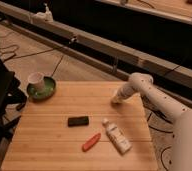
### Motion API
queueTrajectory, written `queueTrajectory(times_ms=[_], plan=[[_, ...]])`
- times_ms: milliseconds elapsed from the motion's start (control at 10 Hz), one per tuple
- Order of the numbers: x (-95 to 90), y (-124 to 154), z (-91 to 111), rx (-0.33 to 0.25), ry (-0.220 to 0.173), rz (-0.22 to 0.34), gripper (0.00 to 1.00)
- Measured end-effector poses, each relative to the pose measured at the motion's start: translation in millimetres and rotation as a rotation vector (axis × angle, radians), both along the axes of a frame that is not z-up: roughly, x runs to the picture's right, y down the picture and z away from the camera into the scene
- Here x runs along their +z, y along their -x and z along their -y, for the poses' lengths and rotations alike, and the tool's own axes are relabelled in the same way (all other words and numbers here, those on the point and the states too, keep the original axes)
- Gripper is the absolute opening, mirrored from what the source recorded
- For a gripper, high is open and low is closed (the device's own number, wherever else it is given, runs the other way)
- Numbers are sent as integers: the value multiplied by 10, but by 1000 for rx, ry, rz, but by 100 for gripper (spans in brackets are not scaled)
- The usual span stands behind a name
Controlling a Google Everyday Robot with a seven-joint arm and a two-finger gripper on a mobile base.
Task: Wipe the white sponge on the table
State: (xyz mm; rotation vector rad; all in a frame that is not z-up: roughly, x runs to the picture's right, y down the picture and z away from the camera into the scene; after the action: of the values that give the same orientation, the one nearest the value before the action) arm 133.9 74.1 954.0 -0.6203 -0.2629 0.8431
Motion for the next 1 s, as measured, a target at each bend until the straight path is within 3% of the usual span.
queueTrajectory(times_ms=[200, 300, 500, 700, 1000], plan=[[-39, 386, 22, -27, -7, 79, 0], [-141, 618, 13, -55, -11, 130, 0], [-361, 777, -134, -100, 11, 181, 0], [-506, 620, -333, -116, 57, 164, 0], [-614, 71, -525, -91, 124, 51, 0]])
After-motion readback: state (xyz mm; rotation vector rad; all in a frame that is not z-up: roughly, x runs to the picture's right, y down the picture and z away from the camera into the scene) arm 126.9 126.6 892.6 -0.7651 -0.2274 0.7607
